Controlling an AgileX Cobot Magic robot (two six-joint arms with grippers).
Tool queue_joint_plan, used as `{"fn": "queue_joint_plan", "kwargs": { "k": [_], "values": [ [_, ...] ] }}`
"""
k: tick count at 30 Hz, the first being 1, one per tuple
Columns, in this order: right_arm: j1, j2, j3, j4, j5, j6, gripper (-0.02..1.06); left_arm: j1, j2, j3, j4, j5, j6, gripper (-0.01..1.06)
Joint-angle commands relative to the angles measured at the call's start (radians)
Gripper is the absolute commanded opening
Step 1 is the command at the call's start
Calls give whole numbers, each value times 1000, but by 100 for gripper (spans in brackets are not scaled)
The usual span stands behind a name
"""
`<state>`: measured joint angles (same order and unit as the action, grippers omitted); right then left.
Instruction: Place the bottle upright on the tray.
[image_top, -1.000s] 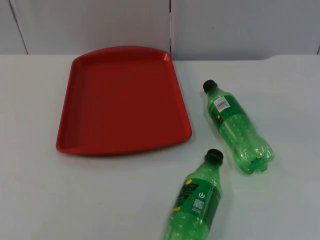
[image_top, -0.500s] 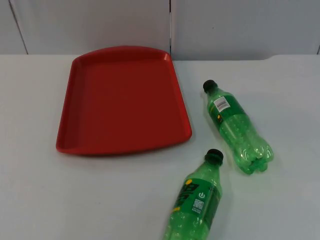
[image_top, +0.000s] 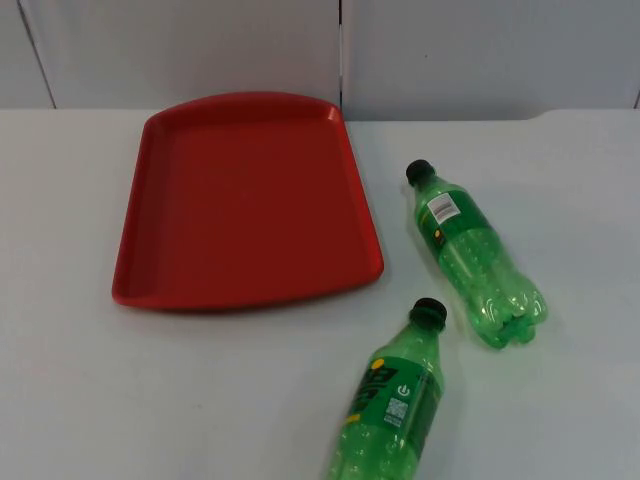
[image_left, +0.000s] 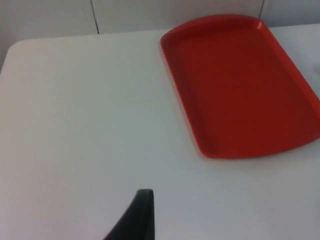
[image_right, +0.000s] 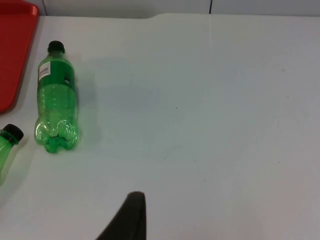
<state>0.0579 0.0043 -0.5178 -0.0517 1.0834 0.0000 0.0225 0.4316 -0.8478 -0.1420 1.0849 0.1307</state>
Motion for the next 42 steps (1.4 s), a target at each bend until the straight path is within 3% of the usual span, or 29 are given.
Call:
{"fn": "queue_joint_plan", "kwargs": {
  "k": [1, 29, 36, 42],
  "values": [
    [-4, -4, 3, 5, -6, -16, 105, 1, 30, -19, -35, 1, 19, 105],
    [-4, -4, 3, 5, -6, -16, 105, 1, 435, -198, -113, -3, 137, 105],
    [-4, -4, 3, 5, -6, -16, 105, -6, 554, -203, -184, -60, 178, 105],
    [-4, -4, 3, 5, -6, -16, 105, -77, 628, -203, -186, -113, 178, 105]
  ]
}}
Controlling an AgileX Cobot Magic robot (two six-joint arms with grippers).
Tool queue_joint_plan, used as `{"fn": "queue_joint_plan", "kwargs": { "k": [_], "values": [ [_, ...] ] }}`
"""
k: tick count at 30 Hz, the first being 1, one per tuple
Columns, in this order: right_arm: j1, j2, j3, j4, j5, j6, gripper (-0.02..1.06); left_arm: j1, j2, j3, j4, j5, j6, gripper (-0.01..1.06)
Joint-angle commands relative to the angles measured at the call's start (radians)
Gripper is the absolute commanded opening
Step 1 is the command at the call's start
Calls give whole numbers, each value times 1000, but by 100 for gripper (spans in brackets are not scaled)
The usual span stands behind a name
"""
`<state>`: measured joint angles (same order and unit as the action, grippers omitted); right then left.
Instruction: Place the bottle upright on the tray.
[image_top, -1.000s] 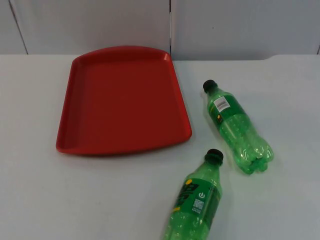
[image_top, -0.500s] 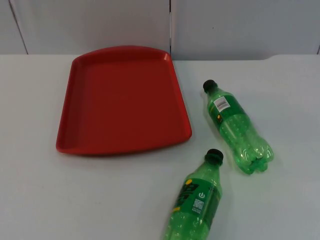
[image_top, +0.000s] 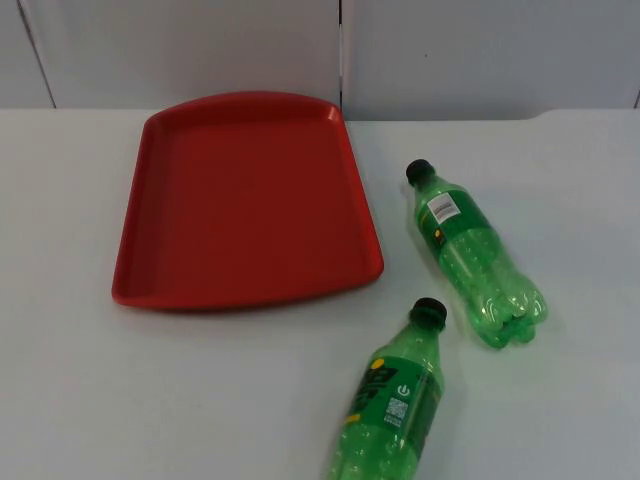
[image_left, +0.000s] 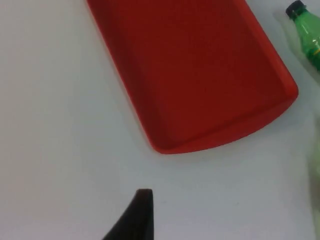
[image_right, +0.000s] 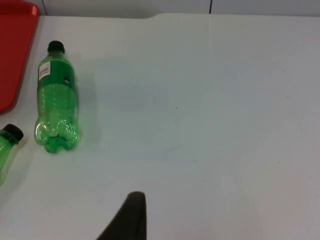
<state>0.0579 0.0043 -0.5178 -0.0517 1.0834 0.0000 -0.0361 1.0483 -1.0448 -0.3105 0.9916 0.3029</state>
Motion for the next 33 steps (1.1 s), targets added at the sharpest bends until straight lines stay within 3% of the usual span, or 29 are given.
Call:
{"fn": "queue_joint_plan", "kwargs": {
  "k": [1, 22, 33],
  "values": [
    [-4, -4, 3, 5, -6, -16, 105, -36, 27, -6, -17, -32, 6, 105],
    [-4, -4, 3, 5, -6, -16, 105, -366, 271, -8, -15, -217, -50, 105],
    [-4, -4, 3, 5, -6, -16, 105, -530, 397, -63, 79, -219, -157, 105]
  ]
}}
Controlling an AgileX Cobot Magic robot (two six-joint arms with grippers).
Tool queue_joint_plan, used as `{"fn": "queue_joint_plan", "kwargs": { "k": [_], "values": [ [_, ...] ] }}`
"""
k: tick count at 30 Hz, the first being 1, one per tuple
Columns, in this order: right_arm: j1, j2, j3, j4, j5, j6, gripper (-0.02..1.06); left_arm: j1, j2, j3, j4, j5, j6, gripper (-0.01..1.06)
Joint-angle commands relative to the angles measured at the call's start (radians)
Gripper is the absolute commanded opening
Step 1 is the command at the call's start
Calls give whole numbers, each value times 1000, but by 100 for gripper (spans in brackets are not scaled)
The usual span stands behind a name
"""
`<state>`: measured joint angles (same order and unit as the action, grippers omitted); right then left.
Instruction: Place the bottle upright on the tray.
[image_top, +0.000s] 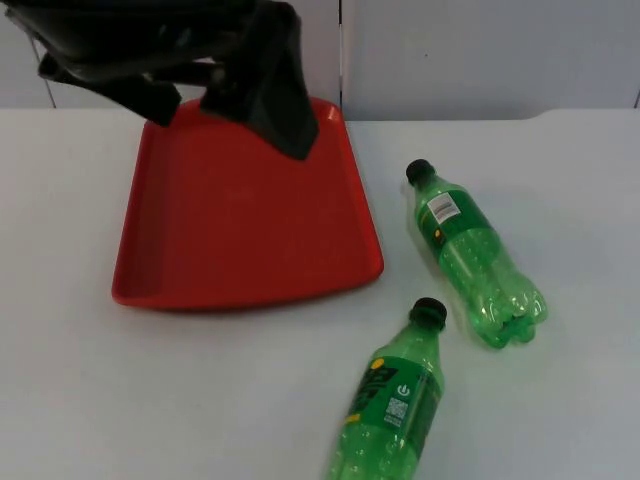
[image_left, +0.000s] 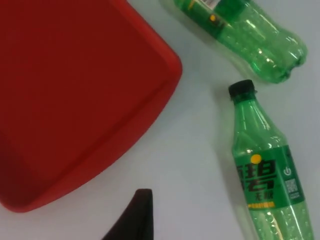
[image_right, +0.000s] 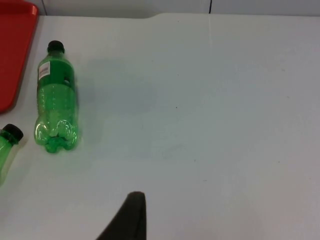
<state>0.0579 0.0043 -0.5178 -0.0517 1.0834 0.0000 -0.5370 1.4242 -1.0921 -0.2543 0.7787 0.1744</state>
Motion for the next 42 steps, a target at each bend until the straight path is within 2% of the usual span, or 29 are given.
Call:
{"fn": "queue_joint_plan", "kwargs": {
  "k": [1, 6, 14, 25, 35, 42],
  "values": [
    [-4, -4, 3, 5, -6, -16, 105, -48, 34, -20, 34, -4, -47, 105],
    [-4, -4, 3, 5, -6, -16, 105, -118, 97, -33, 64, -9, -128, 105],
    [-4, -4, 3, 5, -6, -16, 105, -183, 167, -37, 78, -7, -217, 105],
    [-4, -4, 3, 5, -6, -16, 105, -300, 300, -52, 265, -8, -474, 105],
    [-4, -4, 3, 5, -8, -16, 105, -369, 449, -125, 327, -36, -596, 105],
    [-4, -4, 3, 5, -8, -16, 105, -383, 553, -172, 307, -32, -616, 105]
  ]
}}
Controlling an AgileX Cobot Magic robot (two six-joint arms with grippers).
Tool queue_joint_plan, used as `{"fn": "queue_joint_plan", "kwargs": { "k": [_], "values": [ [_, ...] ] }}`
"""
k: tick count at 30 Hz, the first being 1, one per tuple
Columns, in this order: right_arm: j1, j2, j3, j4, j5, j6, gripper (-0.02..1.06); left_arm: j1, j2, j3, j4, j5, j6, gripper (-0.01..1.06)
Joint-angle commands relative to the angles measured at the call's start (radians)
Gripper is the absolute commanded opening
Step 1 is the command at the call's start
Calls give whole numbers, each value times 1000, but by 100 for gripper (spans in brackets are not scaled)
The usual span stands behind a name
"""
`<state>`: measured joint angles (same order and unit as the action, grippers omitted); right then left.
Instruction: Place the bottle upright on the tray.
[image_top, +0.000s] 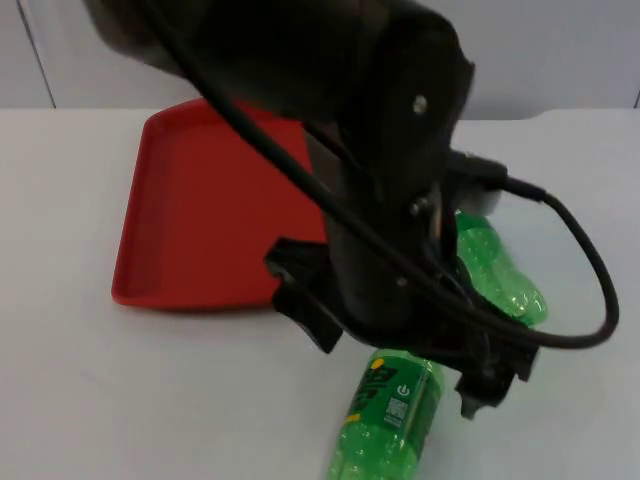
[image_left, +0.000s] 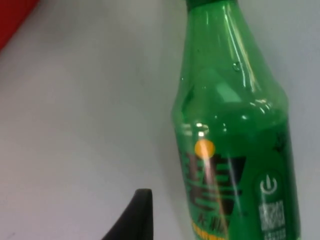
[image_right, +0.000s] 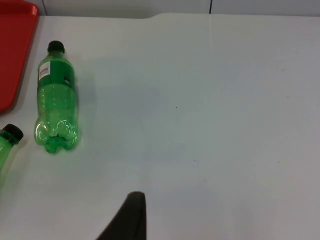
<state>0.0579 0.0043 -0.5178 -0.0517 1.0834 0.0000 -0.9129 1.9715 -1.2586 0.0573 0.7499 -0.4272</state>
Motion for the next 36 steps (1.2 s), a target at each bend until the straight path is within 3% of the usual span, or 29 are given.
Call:
{"fn": "queue_joint_plan", "kwargs": {
  "k": [1, 9, 27, 36],
  "values": [
    [-4, -4, 3, 5, -8, -16, 105, -7, 25, -19, -4, -3, -17, 105],
    [-4, -4, 3, 5, -8, -16, 105, -7, 121, -105, -26, 3, -27, 105],
    [-4, -4, 3, 5, -8, -16, 105, -7, 195, -102, -19, -57, -24, 105],
    [-4, -4, 3, 5, -8, -16, 105, -7, 215, -102, -16, -48, -15, 105]
  ]
}}
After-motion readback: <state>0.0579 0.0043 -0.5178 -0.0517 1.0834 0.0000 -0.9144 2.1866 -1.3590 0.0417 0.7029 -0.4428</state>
